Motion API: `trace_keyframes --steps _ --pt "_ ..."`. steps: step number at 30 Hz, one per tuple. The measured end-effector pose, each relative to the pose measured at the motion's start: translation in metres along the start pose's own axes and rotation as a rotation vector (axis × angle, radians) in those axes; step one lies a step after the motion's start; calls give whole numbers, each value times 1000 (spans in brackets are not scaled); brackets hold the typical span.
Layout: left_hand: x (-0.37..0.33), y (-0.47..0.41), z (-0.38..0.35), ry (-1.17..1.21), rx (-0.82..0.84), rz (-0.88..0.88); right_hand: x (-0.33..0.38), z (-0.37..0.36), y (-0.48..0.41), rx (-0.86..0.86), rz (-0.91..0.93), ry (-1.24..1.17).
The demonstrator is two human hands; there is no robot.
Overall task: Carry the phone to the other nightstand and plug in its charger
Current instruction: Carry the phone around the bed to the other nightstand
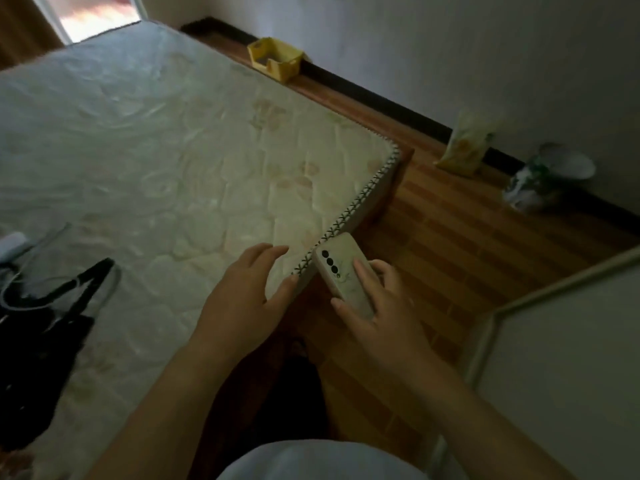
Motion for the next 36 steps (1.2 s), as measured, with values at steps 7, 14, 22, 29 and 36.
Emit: trace_keyframes --steps 7,14,22,29,36 --pt "-17 -143 -35 0 181 -141 -50 36 -84 -69 -244 26" --pt "-62 -244 -82 -43 369 -287 -89 74 -144 -206 -359 48" --pt "-101 -307 -135 -40 481 -345 -158 101 -177 -292 -475 -47" --pt "-176 -386 -221 -49 526 -446 -244 164 -239 -331 -488 -15" --pt "-306 -472 -315 -70 583 -585 -349 289 -286 -463 -546 -38"
Point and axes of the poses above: each hand's wrist, its own y-axis away from the middle knuckle, its own z-axis out of the back of the hand, x = y × z, the point moved 9 cm from there along -y, towards the middle knuckle, and after that the axes turned 7 degrees about y, right-handed, at the moved point
